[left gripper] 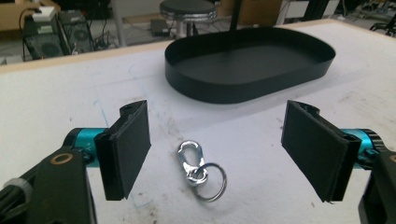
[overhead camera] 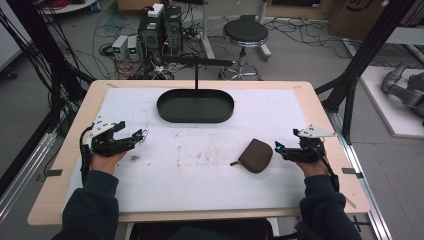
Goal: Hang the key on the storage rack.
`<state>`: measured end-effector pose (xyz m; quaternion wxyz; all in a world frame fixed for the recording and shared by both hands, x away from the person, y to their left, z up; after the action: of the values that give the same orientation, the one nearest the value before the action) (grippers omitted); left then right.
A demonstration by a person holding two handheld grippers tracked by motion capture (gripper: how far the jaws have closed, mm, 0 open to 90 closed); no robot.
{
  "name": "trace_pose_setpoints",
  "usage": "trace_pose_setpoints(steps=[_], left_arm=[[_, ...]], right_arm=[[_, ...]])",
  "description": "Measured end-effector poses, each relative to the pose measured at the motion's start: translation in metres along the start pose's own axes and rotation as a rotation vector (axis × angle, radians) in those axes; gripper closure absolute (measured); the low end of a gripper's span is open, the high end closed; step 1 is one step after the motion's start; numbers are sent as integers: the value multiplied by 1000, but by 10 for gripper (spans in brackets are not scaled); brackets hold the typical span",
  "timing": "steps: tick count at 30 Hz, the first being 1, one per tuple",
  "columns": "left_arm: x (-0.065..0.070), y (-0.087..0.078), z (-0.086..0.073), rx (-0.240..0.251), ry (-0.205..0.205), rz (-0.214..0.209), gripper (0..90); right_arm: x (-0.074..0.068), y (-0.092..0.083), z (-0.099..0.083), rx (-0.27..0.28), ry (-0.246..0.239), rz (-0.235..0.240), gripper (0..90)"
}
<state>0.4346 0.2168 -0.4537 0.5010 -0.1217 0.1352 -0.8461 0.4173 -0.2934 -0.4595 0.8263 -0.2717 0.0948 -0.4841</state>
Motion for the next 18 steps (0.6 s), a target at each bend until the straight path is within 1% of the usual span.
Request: trace_pose_setpoints(steps=[1,3,5,6,9,10,11,12,14,15,16,17,18], left_arm=[[-2,1,-2,-12,-7,6,267],[-4,3,-5,-34,-12,3,367],[-6,8,-9,-69,-13,-5,461],[-7,10,-11,-90,-20,-5,485],[-3,17,-15,-123,14,-22,546],[0,20,-17,-138,26,-33,546],[0,20,-17,-138,26,-33,546],[6,23,-21,-171,33,-50,545],[9,26,-26,-203,39,-53,542],[9,27,-28,-220,49,-47,538],[10,28,-30,-231,51,-44,532],[10,28,-30,-231,51,-44,532],[8,30,-36,-270,70,-25,533]], right_arm=[[0,0,0,0,-5,-1,151],[-2,0,2,3,-11,1,151],[-3,1,2,0,-6,2,151],[-3,2,2,-1,-8,6,151],[-6,3,0,-11,-23,11,152],[-6,3,-1,-14,-25,13,154],[-6,3,-1,-14,-25,13,154],[-6,3,-1,-16,-26,15,154],[-5,3,-2,-14,-19,14,155],[-5,3,-2,-15,-21,14,154],[-4,2,-2,-14,-23,14,155],[-4,2,-2,-14,-23,14,155],[-5,2,-2,-15,-25,14,155]])
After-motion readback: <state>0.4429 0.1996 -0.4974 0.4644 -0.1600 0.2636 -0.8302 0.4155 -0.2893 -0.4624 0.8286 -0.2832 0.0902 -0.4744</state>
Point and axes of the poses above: each handheld gripper's, and its own axes: y roughly forward along the jaws, z roughly out of its top, x roughly to its right, the point moved 10 cm from there along y, roughly forward along the jaws, and after that the axes turned 1 degree about -z, right-handed, at the moved point
